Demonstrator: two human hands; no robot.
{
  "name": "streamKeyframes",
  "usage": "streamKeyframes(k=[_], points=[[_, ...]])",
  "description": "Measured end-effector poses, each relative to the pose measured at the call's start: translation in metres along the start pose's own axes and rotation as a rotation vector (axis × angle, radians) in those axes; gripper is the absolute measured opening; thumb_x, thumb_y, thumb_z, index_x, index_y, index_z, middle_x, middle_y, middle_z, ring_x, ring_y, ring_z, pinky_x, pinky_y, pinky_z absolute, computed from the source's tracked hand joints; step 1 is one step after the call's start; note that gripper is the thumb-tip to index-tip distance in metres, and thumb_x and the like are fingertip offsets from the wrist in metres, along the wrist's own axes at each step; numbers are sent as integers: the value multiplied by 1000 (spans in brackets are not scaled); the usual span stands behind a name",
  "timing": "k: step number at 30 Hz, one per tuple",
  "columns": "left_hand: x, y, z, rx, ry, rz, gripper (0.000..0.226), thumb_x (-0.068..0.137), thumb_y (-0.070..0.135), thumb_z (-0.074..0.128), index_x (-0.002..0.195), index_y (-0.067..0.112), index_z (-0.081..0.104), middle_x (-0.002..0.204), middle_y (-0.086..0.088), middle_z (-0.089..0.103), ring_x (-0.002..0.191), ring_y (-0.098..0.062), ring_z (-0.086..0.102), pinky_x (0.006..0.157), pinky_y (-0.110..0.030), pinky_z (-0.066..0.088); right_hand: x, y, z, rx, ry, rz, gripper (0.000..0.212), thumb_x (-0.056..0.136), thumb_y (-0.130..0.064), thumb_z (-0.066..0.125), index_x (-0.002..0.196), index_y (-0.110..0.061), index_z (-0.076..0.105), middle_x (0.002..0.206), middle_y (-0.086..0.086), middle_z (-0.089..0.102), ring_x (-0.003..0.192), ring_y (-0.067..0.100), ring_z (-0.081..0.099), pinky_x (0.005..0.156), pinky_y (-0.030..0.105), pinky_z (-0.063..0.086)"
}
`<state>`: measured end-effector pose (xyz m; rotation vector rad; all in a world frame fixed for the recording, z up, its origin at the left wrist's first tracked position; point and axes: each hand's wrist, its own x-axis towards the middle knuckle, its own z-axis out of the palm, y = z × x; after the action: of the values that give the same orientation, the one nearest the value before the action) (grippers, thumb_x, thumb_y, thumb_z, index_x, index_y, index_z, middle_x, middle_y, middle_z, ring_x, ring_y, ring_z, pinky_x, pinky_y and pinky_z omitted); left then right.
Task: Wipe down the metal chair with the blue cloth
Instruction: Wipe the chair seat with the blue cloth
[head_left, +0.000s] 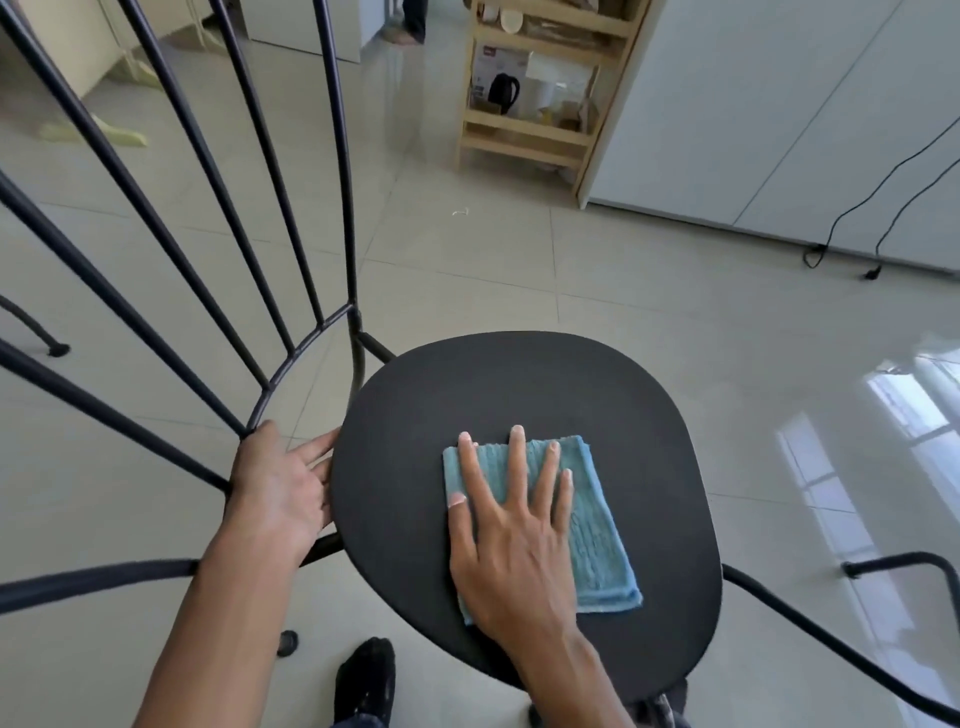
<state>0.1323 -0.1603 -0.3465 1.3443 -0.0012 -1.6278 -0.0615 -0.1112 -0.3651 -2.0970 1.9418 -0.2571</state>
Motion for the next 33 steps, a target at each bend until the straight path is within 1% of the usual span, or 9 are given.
streamKeyframes(k=[3,5,7,13,19,23,27,30,33], points=[[0,0,0,-8,-9,-7,71,97,57,19,127,7,59,107,-14,69,99,-27,63,72,-38,46,-32,8,-3,30,-56,-197,53,102,-50,18,153,-54,1,166,-9,-15,149,19,-27,122,40,-8],[0,0,1,-1,-14,-8,70,97,57,19,126,7,59,106,-13,70,97,-25,63,72,-37,45,-47,35,-13,44,-67,-206,51,100,-54,22,149,-61,8,165,-19,-7,150,7,-20,122,31,-5],[1,0,1,7,-9,-14,70,97,56,18,125,7,59,107,-12,69,96,-24,63,71,-36,45,-53,71,-25,-31,-46,-132,53,96,-62,20,147,-65,5,164,-22,-8,150,3,-16,123,31,-2],[-2,1,4,8,-6,-16,67,98,55,18,123,8,59,104,-12,68,93,-23,62,68,-35,43,-44,103,-37,-58,16,219,56,92,-64,9,147,-63,-2,165,-11,-17,152,19,-18,124,41,-6],[-3,-1,1,-68,-10,-27,62,98,52,24,125,9,59,110,-10,68,100,-24,62,70,-34,44,-61,82,-30,-113,-34,185,67,82,-75,-3,144,-59,-24,157,-15,-36,145,20,-35,118,37,-20],[-5,-1,5,-73,-10,-37,54,99,47,31,122,9,61,111,-9,70,102,-21,64,75,-36,47,-32,111,-43,-102,13,220,65,85,-76,9,145,-64,-13,164,-14,-19,151,20,-22,122,38,-11],[-8,-3,6,-77,1,-16,48,99,44,34,116,9,63,109,-8,70,104,-21,64,75,-37,46,56,110,-39,-93,51,330,63,96,-66,20,153,-52,-2,168,-1,-9,152,30,-16,123,47,-9],[-9,-2,8,-79,12,-13,45,99,42,35,109,9,64,106,-9,71,101,-21,64,78,-38,46,105,65,-19,-90,29,223,65,97,-62,21,156,-46,-2,168,3,-9,151,35,-18,122,51,-11],[-10,-2,8,-90,5,-17,44,99,42,37,105,7,64,93,-9,73,93,-20,65,73,-37,46,102,9,2,-102,-29,-27,65,98,-61,21,156,-43,-3,167,5,-10,151,36,-18,121,52,-10]])
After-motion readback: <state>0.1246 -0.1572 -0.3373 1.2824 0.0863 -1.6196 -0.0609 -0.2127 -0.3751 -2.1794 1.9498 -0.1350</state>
